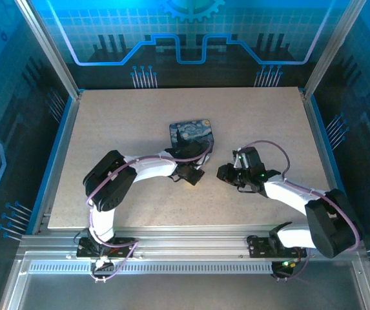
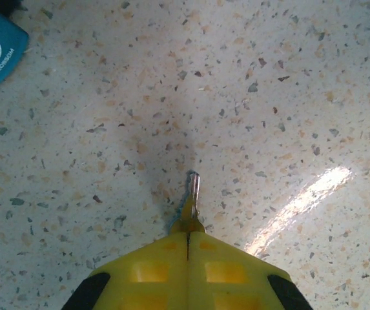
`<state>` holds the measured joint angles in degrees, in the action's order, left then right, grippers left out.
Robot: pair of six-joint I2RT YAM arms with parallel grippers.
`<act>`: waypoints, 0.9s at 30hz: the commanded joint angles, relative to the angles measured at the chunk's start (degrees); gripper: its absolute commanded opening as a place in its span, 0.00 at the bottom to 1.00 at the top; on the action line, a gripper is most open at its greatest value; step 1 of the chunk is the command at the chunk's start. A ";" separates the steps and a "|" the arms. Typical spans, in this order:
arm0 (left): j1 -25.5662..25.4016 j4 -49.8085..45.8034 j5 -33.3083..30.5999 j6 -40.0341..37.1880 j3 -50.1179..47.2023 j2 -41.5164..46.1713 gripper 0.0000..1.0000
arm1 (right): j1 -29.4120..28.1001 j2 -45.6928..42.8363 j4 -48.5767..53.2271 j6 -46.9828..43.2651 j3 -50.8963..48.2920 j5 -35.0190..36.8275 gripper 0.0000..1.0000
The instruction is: Unlock a padlock with a key
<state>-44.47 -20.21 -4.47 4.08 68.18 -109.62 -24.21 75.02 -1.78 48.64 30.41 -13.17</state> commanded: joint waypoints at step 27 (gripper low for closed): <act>0.51 9.65 3.38 -3.63 -15.22 22.32 0.00 | -0.15 2.00 -6.82 3.13 4.93 -16.05 0.41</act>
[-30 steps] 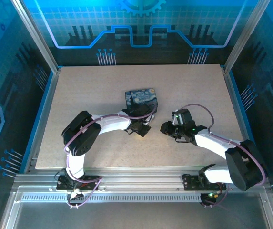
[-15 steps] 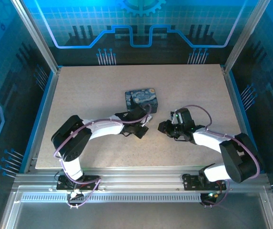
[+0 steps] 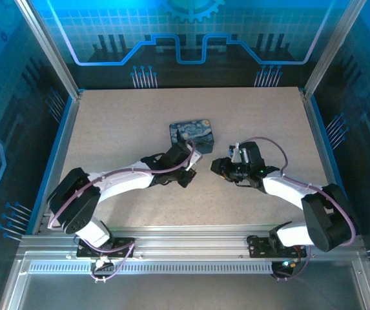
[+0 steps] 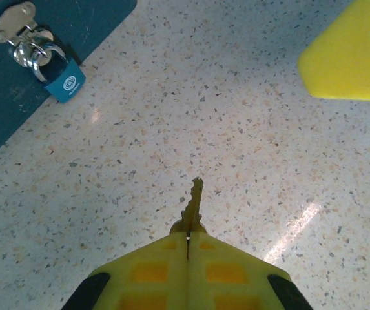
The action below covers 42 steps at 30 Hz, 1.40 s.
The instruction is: Unlock a padlock with a key
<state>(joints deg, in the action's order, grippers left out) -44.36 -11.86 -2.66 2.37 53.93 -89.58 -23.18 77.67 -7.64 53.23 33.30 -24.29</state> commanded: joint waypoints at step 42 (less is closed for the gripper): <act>0.29 4.22 5.40 -2.41 -8.41 13.75 0.13 | -8.97 6.57 -0.34 -5.52 11.09 -8.28 0.00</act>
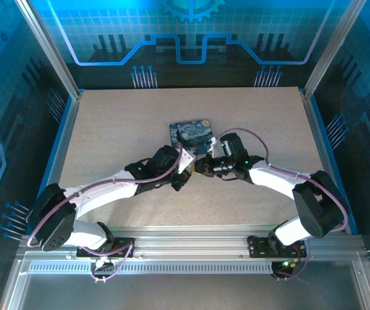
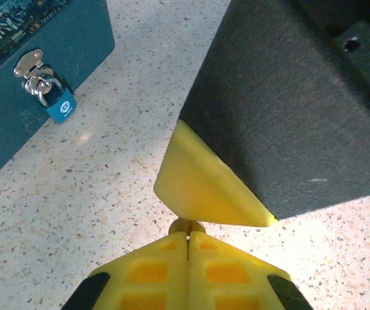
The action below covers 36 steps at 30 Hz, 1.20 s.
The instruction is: Unlock a padlock with a key
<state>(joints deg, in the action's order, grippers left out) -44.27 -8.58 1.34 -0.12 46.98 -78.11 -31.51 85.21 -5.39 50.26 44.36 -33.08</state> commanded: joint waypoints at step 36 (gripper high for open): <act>11.51 34.54 41.22 23.25 -12.97 20.26 0.52 | -2.72 -22.39 -0.71 -33.71 3.68 -12.72 0.00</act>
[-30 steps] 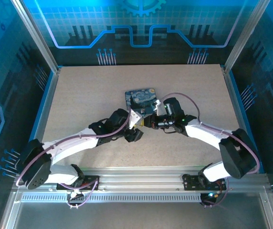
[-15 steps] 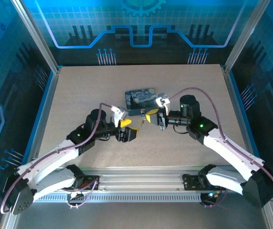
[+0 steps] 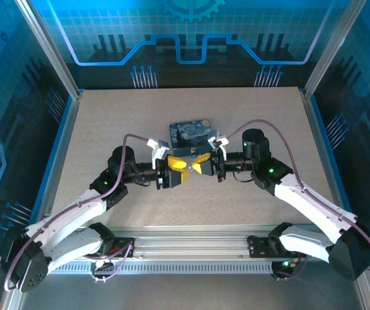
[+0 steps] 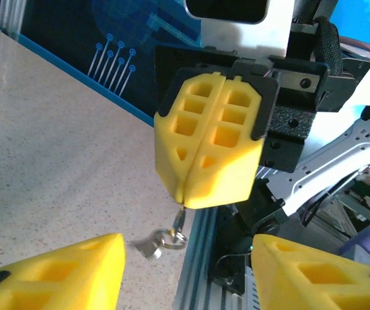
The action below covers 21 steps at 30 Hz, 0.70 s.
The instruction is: Unlock a padlock with a key
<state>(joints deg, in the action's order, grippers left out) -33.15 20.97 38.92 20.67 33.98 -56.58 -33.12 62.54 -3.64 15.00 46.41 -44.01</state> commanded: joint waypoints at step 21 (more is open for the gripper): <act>0.98 3.78 1.66 2.18 -1.10 -1.68 0.00 | -2.11 0.22 -3.51 10.31 2.12 9.77 0.39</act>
<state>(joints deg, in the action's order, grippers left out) -32.73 25.74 41.39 24.03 33.85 -59.55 -34.59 63.44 -8.01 23.31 46.52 -39.33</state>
